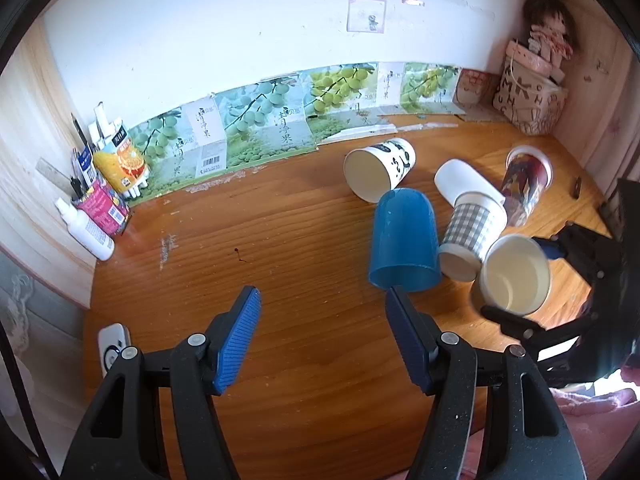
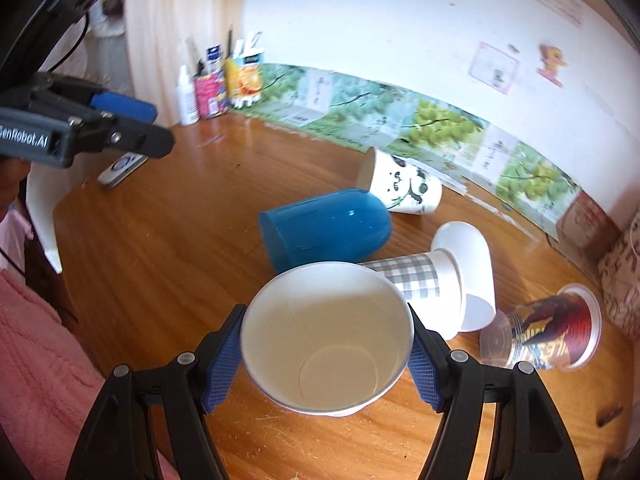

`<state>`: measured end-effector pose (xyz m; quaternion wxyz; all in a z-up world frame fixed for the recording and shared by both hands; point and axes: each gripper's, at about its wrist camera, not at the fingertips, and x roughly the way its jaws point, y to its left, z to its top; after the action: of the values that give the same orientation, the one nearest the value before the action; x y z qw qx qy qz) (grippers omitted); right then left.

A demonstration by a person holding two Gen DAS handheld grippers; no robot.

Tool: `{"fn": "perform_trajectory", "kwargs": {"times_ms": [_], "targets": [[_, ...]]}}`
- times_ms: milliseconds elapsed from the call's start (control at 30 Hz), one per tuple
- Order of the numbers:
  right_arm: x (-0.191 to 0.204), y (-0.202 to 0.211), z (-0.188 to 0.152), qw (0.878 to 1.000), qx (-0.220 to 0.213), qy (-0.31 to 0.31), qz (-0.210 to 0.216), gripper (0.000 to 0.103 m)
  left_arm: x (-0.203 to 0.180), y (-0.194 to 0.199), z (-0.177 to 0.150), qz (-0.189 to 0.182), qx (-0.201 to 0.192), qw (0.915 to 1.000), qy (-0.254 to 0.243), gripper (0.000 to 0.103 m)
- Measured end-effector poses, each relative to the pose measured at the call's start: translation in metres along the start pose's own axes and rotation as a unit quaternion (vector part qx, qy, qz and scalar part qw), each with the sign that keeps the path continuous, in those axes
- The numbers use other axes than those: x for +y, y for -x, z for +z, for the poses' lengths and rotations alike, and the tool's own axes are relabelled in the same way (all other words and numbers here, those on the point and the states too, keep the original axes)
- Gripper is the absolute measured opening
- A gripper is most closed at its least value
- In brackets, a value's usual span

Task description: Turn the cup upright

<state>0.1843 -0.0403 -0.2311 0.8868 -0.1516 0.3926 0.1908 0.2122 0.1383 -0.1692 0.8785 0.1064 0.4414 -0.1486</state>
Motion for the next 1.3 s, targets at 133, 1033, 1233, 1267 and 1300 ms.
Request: {"fn": "perform_trajectory", "kwargs": {"times_ms": [133, 1033, 1233, 1267, 1300], "targets": [[-0.005, 0.007, -0.007, 0.999, -0.018, -0.031, -0.006, 0.073, -0.001, -0.001, -0.003, 0.008, 0.008, 0.9999, -0.012, 0.069], [-0.028, 0.047, -0.049, 0.998, 0.028, -0.058, 0.008, 0.082, -0.019, 0.011, -0.009, -0.009, 0.02, 0.9919, 0.125, 0.069], [-0.044, 0.073, -0.057, 0.998, 0.037, -0.058, -0.003, 0.082, -0.052, 0.025, -0.007, -0.015, 0.008, 0.9893, 0.145, 0.074], [-0.047, 0.079, -0.059, 0.998, 0.035, -0.058, -0.008, 0.082, -0.059, 0.028, -0.008, -0.014, 0.006, 0.9892, 0.146, 0.074], [-0.051, 0.087, -0.062, 0.998, 0.032, -0.058, -0.011, 0.085, -0.066, 0.031, -0.009, -0.017, 0.002, 0.9886, 0.15, 0.075]]}}
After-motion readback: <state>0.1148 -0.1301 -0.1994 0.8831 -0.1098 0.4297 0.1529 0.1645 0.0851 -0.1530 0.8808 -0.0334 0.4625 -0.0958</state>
